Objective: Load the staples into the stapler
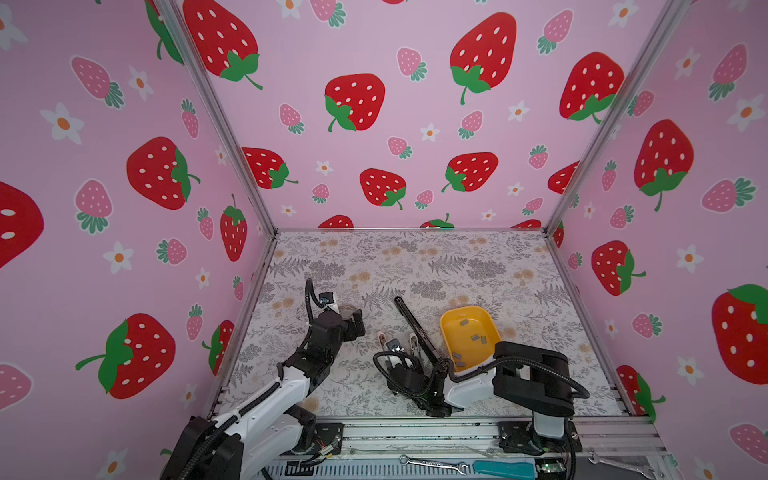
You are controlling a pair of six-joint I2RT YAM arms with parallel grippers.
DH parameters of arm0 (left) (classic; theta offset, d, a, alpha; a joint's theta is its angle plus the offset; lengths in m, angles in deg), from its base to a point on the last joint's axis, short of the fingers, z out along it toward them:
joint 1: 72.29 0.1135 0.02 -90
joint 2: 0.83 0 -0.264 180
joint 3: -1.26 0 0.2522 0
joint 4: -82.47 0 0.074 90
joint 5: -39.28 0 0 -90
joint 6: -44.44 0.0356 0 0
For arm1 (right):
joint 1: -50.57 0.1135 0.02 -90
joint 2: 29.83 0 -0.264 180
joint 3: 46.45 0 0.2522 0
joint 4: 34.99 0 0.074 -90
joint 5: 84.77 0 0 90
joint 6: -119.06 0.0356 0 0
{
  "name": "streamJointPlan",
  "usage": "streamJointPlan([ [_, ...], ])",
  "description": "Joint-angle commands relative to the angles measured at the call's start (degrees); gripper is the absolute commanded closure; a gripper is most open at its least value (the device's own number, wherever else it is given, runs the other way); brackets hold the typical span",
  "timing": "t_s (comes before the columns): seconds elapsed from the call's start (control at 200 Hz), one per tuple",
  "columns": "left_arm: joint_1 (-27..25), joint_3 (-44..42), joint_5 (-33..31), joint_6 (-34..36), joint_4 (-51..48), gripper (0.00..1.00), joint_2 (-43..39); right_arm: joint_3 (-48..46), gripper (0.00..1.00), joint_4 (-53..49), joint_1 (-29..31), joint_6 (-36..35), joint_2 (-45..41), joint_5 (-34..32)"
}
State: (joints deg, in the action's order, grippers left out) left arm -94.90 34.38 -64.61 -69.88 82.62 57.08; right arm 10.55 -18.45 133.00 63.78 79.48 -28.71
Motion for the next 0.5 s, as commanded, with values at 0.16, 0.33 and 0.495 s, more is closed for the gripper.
streamJointPlan([
  [0.16,1.5,2.2,7.2,-1.7,4.9,0.02,8.4,-2.6,0.76,-0.1,0.3,-1.3,2.1,2.6],
  [0.33,1.4,1.1,9.4,-0.7,5.8,0.06,9.2,-2.9,0.79,1.3,0.3,-1.9,1.7,3.4],
  [0.495,0.9,-1.3,11.6,-0.4,6.0,0.10,6.0,-2.9,0.79,3.3,0.3,-3.3,1.9,5.6],
])
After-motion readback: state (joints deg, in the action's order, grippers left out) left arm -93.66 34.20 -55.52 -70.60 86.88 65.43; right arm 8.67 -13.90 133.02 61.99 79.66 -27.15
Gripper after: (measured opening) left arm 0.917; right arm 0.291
